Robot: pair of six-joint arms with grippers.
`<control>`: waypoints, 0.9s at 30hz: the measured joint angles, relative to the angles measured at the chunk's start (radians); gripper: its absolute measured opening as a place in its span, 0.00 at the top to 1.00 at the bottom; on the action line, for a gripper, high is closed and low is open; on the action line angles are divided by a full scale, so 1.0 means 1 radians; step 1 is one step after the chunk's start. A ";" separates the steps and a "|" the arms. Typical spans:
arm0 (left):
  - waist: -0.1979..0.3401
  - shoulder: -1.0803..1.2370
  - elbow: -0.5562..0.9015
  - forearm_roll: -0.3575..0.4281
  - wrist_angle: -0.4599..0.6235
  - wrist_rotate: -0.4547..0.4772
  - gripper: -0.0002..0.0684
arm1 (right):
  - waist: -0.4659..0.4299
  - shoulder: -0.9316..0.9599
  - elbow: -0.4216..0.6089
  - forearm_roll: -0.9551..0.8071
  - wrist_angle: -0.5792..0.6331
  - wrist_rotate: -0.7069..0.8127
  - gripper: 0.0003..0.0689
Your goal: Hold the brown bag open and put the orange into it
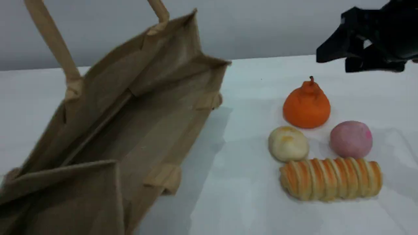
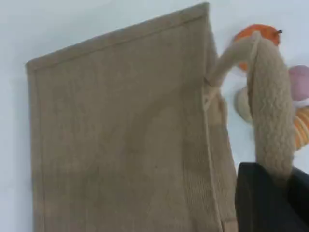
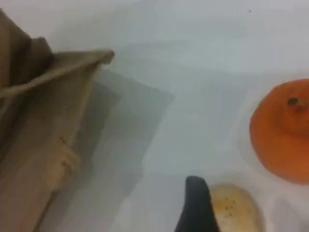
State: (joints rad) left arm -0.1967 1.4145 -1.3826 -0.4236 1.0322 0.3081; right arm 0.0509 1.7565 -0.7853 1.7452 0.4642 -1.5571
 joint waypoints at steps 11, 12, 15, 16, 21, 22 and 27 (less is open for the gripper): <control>-0.038 0.012 0.000 0.015 0.011 -0.008 0.87 | 0.000 0.174 -0.117 0.000 -0.005 -0.013 0.35; -0.038 0.011 0.000 0.012 0.011 -0.008 0.87 | 0.000 0.189 -0.127 0.000 -0.016 -0.013 0.35; -0.038 0.011 0.000 0.012 0.012 -0.008 0.87 | 0.000 0.229 -0.163 0.000 -0.064 -0.013 0.35; -0.038 0.011 0.000 0.012 0.012 -0.008 0.87 | 0.000 0.240 -0.174 0.000 -0.073 -0.013 0.35; -0.038 0.011 0.000 0.013 0.012 -0.007 0.87 | 0.000 0.274 -0.212 0.000 -0.084 -0.013 0.35; -0.038 0.011 0.000 0.013 0.012 -0.007 0.87 | 0.000 0.282 -0.219 0.000 -0.091 -0.013 0.35; -0.038 0.011 0.000 0.013 0.011 -0.007 0.87 | 0.004 0.336 -0.265 0.000 -0.094 -0.013 0.35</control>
State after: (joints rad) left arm -0.2345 1.4252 -1.3826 -0.4107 1.0436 0.3013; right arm 0.0548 2.0921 -1.0503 1.7450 0.3699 -1.5701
